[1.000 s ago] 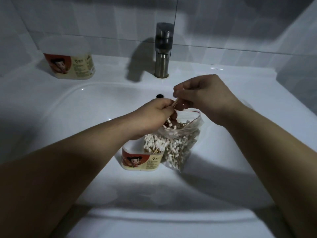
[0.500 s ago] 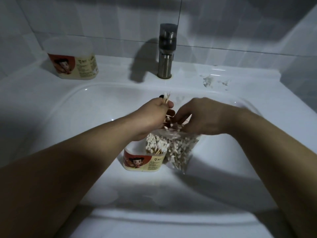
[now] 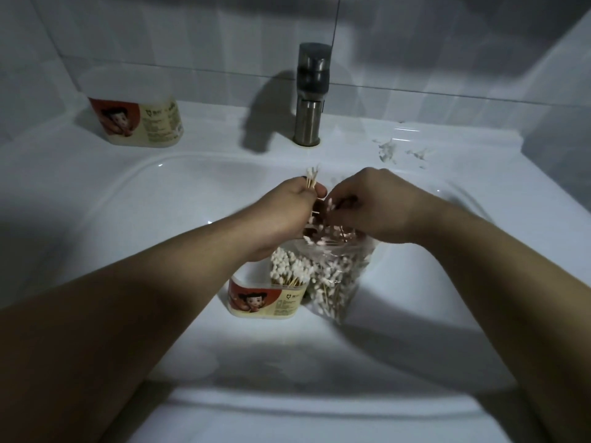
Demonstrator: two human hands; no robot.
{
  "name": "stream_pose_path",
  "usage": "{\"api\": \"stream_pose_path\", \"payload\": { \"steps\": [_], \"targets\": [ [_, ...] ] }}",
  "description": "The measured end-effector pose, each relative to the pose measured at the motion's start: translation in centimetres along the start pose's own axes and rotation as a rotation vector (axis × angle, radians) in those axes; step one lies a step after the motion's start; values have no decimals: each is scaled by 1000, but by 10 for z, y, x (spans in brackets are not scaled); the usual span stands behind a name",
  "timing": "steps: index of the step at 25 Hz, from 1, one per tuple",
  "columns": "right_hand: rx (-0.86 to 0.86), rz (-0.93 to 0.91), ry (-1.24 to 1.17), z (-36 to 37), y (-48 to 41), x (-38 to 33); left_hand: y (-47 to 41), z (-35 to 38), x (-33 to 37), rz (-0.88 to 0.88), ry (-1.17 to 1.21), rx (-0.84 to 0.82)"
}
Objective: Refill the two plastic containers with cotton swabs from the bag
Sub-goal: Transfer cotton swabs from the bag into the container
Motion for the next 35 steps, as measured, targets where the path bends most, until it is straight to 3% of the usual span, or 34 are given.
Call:
{"api": "stream_pose_path", "payload": {
  "steps": [4, 7, 12, 18, 25, 30, 35],
  "targets": [
    [168, 57, -327, -16, 0, 7, 0, -4, 0, 35, -34, 1],
    [185, 111, -632, -12, -1, 12, 1, -4, 3, 80, -80, -14],
    [240, 30, -586, -13, -2, 6, 6, 5, 9, 184, -50, -122],
    [268, 80, -756, -5, -1, 6, 7, 12, 8, 214, -92, -196],
    [240, 166, -461, -18, 0, 14, 3, 7, -1, 108, -76, -96],
    [-330, 123, -38, 15, 14, -1, -2, 2, -7, -16, 103, -36],
    [-302, 92, 70, 23, 11, 0, 2, 2, -7, -67, 174, -37]
  ]
}}
Point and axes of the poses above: each hand's wrist, its own y-axis away from the middle knuckle, its own z-axis out of the palm, x = y × z, the point moved 7 cm from there along -y, towards the middle knuckle, and after that the axes turned 13 degrees about -y, right-handed, at the moved point
